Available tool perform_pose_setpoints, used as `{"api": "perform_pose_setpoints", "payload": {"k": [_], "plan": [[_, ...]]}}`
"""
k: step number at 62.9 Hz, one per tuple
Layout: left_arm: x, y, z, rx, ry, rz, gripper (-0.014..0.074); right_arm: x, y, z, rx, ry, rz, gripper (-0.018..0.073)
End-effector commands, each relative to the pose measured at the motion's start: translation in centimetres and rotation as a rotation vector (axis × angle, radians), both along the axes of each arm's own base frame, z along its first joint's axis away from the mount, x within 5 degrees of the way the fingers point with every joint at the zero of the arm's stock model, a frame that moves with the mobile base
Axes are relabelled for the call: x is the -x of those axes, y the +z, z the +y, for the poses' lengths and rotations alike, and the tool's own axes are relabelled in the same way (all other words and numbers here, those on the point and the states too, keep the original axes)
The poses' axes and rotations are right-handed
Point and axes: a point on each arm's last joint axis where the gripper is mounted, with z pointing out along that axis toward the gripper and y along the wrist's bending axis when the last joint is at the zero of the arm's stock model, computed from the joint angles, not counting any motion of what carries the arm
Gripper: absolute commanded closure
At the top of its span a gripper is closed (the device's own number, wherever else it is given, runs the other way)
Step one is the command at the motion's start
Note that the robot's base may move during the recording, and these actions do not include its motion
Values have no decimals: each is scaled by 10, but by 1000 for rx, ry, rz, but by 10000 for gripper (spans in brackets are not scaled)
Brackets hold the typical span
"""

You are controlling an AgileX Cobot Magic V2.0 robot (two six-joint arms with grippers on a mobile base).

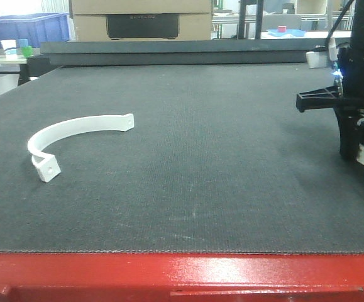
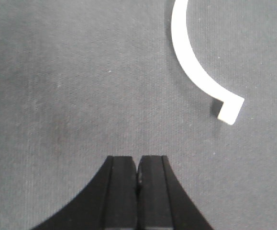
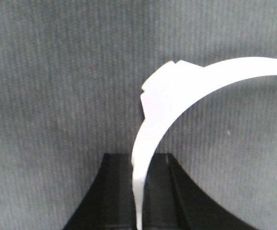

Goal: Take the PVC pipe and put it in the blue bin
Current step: 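Lower the right gripper onto the nearer white pipe clamp and grasp it, then lower the left gripper onto the other white clamp's end and grasp it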

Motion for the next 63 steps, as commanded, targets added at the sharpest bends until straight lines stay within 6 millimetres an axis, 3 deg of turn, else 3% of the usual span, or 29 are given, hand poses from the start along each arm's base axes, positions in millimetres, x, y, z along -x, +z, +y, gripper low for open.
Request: {"api": "perform_pose_setpoints", "payload": {"k": [1, 12, 19, 30, 35, 47, 63], "plan": [[-18, 8, -7, -14, -31, 17, 708, 6, 20, 8, 8, 52, -29, 727], [-63, 7, -26, -94, -117, 53, 708, 19, 50, 28, -2, 116, -108, 727], [-93, -2, -33, -78, -82, 57, 708, 26, 64, 36, -10, 139, -144, 727], [-123, -14, -37, -62, -39, 67, 697, 31, 71, 38, -14, 147, -150, 727], [-129, -21, -39, -72, -44, 80, 610, 32, 70, 38, -13, 147, -144, 727], [-136, -44, -43, -72, -51, 143, 307, 27, 70, 39, -19, 148, -185, 727], [-143, -72, -60, -72, -86, 186, 326, 26, 70, 39, -21, 148, -201, 727]]}}
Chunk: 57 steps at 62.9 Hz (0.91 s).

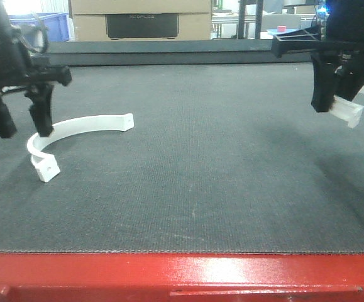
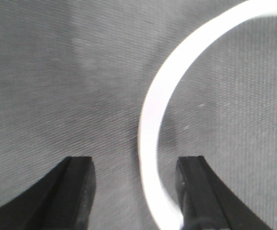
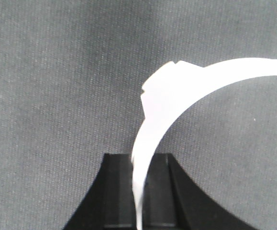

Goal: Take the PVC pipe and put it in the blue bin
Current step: 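Lower the left gripper onto the other white clamp's end and grasp it, then lift both held clamps up off the table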

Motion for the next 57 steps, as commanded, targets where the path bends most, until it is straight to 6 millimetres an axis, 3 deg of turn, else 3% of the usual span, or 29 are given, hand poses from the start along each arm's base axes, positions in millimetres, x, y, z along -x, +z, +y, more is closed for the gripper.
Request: {"api": "perform_pose_setpoints", "payload": {"k": [1, 13, 26, 34, 40, 48, 57], "plan": [[-4, -7, -7, 11, -1, 0, 332, -1, 5, -1, 4, 8, -29, 727], [-5, -16, -9, 11, 20, 28, 435, 0, 5, -1, 5, 8, -25, 727], [-5, -16, -9, 4, 17, 20, 702, -1, 7, -1, 11, 11, -44, 727], [-3, -10, -8, -8, 15, 48, 707, 1, 22, -3, 23, 13, -70, 727], [-2, 8, -7, -5, 15, 34, 707, 7, 39, -4, 14, 12, -116, 727], [9, 52, -6, 14, 15, -30, 707, 20, 63, -7, -1, 11, -184, 727], [36, 109, -1, 51, 15, -165, 707, 39, 93, -11, -20, 9, -278, 727]]}}
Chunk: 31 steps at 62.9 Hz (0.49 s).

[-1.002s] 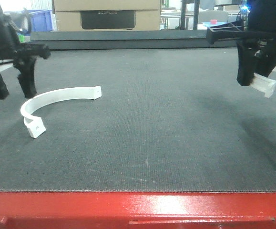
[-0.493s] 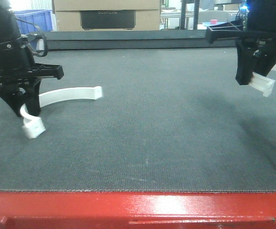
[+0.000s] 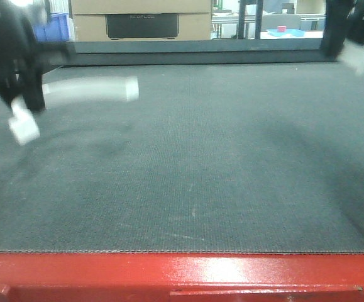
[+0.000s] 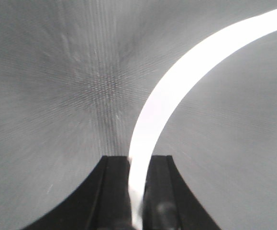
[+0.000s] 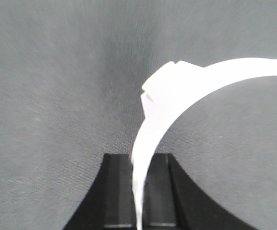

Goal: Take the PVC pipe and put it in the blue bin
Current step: 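Lift both held clamps up off the table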

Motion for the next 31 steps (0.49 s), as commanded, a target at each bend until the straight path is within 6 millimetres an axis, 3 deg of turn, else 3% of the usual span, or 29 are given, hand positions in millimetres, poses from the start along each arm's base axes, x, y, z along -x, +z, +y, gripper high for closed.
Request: {"api": "perform_pose_setpoints", "payload": {"k": [1, 19, 26, 31], "plan": [[20, 45, 2, 32, 1, -104, 707, 16, 27, -5, -3, 3, -91, 727], [80, 142, 8, 109, -20, -486, 707, 55, 90, -14, -43, 22, -421, 727], [104, 164, 5, 151, -47, -655, 707, 68, 110, -17, -38, 46, -550, 727], [119, 169, 2, 181, -70, -746, 707, 76, 119, -19, -48, 49, -622, 727]]}}
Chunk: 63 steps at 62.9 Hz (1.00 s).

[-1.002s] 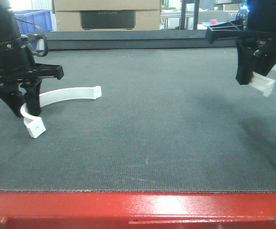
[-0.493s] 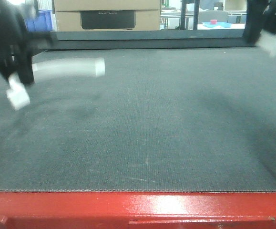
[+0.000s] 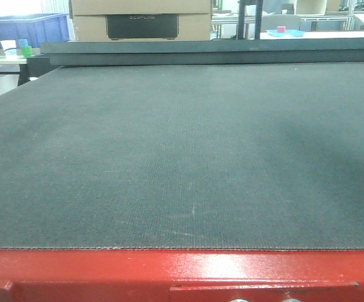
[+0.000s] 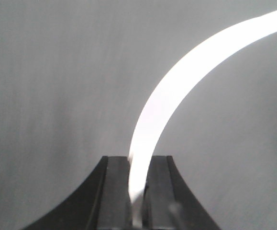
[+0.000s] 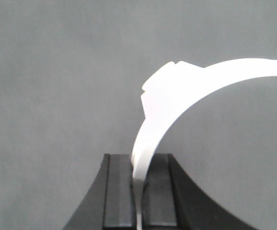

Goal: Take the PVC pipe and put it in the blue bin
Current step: 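Lift both held clamps up off the table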

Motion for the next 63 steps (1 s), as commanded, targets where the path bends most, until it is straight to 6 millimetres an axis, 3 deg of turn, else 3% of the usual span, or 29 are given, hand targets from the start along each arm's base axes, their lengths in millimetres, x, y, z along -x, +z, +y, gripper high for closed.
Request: {"api": "perform_pose_setpoints", "payload": {"k": [1, 12, 25, 36, 43, 51, 63], "plan": [[20, 12, -5, 46, -35, -136, 707, 11, 17, -3, 9, 9, -130, 727], [51, -2, -9, 92, -84, -284, 707, 34, 16, -7, -18, 23, -277, 727], [82, -39, 7, 120, -51, -372, 707, 69, -22, -14, -18, 31, -279, 727], [113, -63, 25, 132, 3, -377, 707, 112, -39, -23, -29, 32, -335, 727], [129, -63, 30, 139, 9, -411, 707, 137, -35, -28, -49, 34, -441, 727], [144, -51, 34, 162, 8, -506, 707, 162, -25, -34, -72, 34, -546, 727], [155, -39, 37, 185, 8, -609, 707, 182, -21, -38, -83, 31, -599, 727]]}}
